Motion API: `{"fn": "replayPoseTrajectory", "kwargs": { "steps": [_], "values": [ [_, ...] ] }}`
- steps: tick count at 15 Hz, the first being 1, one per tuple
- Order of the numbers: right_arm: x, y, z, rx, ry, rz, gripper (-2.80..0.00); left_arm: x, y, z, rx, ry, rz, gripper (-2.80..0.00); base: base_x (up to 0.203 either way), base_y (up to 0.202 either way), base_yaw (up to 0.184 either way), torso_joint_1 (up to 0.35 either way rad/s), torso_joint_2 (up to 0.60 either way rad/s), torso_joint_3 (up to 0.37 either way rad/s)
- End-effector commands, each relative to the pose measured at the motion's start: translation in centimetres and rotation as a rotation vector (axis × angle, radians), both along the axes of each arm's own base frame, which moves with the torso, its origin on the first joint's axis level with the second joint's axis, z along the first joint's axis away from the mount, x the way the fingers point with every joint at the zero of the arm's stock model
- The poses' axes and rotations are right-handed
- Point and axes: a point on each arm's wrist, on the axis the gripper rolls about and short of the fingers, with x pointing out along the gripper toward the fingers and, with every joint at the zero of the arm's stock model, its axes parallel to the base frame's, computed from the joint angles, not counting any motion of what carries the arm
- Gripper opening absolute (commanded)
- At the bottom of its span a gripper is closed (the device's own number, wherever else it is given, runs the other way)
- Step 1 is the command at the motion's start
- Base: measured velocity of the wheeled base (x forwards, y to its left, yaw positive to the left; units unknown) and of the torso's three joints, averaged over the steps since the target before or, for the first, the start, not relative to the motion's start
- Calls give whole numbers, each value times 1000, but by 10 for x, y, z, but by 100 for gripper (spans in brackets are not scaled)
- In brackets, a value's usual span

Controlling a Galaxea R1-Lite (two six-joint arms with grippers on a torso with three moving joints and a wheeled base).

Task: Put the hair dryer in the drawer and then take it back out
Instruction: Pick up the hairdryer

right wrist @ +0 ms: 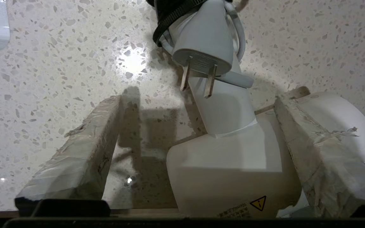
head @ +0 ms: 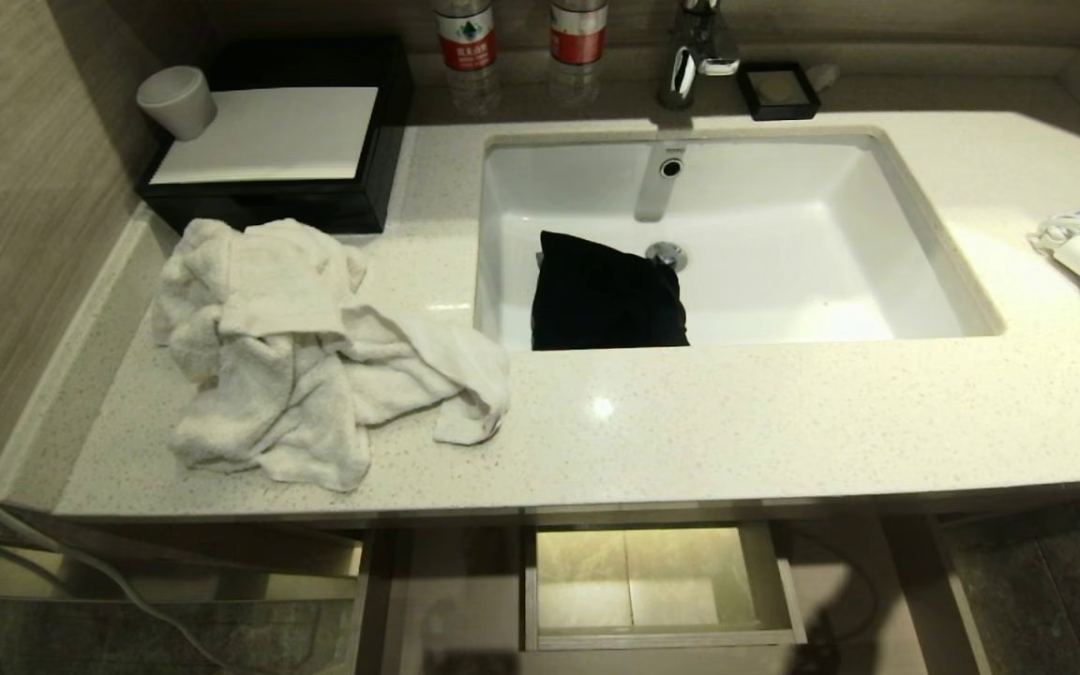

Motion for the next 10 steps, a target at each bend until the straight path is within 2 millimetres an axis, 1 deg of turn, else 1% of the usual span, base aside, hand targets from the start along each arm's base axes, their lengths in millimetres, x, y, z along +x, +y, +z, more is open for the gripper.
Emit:
{"fn": "replayPoseTrajectory", "kwargs": {
  "steps": [1,6,10],
  "values": [
    [5,-8,-8,26,14,12,0,0,0,0,0,1,0,-280,0,0,0,0,0,0],
    [11,-12,-20,85,39,39,0,0,0,0,0,0,0,-280,0,0,0,0,0,0],
    [9,-12,-20,68,54,32,0,0,0,0,0,0,0,-280,0,0,0,0,0,0]
  ]
}}
